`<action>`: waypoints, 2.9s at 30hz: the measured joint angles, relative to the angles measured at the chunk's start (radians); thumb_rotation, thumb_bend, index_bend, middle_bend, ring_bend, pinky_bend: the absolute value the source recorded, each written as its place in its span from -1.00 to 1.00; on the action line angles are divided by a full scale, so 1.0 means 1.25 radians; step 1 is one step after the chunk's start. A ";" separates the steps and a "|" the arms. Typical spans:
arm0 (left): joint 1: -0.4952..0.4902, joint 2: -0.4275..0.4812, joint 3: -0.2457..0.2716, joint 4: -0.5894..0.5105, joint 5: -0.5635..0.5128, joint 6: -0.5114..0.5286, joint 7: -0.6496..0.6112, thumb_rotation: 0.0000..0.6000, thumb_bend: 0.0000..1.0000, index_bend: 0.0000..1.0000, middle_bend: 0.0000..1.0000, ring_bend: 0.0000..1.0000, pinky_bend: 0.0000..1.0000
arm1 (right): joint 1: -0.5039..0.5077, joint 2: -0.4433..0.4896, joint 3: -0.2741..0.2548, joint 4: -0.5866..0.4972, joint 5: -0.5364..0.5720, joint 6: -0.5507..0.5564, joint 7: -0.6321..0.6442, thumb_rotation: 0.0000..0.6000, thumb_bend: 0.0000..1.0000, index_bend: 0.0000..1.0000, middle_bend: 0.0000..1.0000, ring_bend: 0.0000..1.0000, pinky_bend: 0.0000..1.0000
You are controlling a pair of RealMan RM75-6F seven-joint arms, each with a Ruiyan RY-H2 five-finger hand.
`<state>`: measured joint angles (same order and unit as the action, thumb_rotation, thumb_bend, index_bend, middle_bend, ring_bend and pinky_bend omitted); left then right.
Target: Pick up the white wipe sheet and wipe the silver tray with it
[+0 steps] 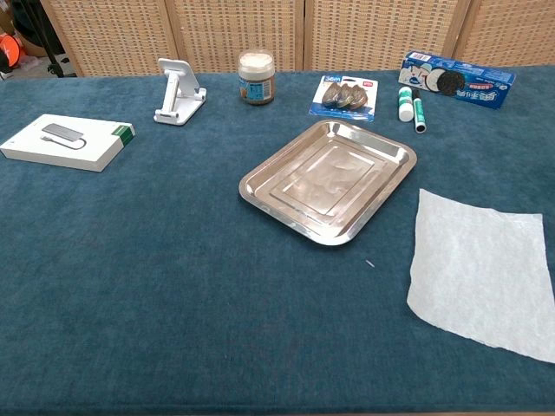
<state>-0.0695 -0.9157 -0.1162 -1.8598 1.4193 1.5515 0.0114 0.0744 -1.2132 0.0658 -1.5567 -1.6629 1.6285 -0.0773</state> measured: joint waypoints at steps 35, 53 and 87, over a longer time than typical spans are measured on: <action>-0.039 -0.041 -0.006 -0.010 -0.058 -0.064 0.122 1.00 -1.00 -1.00 -1.00 -1.00 -1.00 | 0.332 -0.020 -0.014 -0.159 -0.068 -0.519 -0.115 1.00 -0.87 -0.40 -1.00 -1.00 -1.00; -0.036 -0.030 -0.007 -0.009 -0.071 -0.066 0.096 1.00 -1.00 -1.00 -1.00 -1.00 -1.00 | 0.443 -0.201 0.026 -0.117 0.119 -0.683 -0.382 1.00 -0.48 -0.36 -1.00 -1.00 -1.00; -0.041 -0.017 -0.003 -0.012 -0.073 -0.082 0.075 1.00 -1.00 -1.00 -1.00 -1.00 -1.00 | 0.479 -0.135 -0.046 -0.154 0.168 -0.640 -0.594 1.00 -0.38 -0.32 -1.00 -1.00 -1.00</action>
<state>-0.1213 -0.9371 -0.1194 -1.8743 1.3287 1.4487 0.1050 0.6730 -1.3816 0.0082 -1.7488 -1.4529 0.8287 -0.8199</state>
